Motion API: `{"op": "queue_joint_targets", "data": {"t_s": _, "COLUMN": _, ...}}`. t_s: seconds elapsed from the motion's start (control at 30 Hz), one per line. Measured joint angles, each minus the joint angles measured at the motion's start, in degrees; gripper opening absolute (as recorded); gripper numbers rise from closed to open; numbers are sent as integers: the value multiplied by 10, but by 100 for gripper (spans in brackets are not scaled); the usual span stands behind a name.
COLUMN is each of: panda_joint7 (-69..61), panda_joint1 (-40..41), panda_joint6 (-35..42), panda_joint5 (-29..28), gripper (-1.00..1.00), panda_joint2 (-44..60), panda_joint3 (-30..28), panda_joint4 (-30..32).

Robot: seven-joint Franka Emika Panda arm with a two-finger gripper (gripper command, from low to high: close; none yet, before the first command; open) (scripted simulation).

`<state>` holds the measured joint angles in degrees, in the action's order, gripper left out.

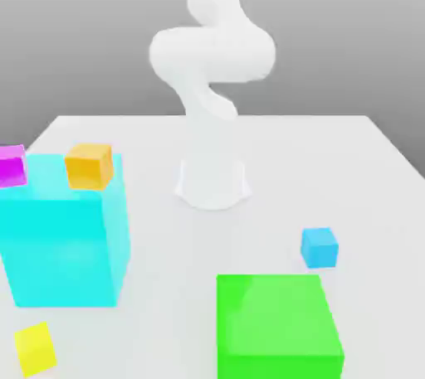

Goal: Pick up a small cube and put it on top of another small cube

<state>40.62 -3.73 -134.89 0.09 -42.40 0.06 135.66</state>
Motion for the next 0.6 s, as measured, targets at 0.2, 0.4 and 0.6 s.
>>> {"op": "queue_joint_targets", "data": {"t_s": 0.2, "panda_joint7": -151, "panda_joint1": -106, "panda_joint6": -89, "panda_joint5": 3, "gripper": 0, "panda_joint2": 103, "panda_joint3": 3, "panda_joint4": 108}}
{"op": "queue_joint_targets", "data": {"t_s": 0.4, "panda_joint7": -309, "panda_joint1": -213, "panda_joint6": -181, "panda_joint5": 8, "gripper": 0, "panda_joint2": 211, "panda_joint3": 9, "panda_joint4": 218}}
{"op": "queue_joint_targets", "data": {"t_s": 0.6, "panda_joint7": -475, "panda_joint1": -316, "panda_joint6": -280, "panda_joint5": 14, "gripper": 0, "panda_joint2": 328, "panda_joint3": 28, "panda_joint4": 333}}
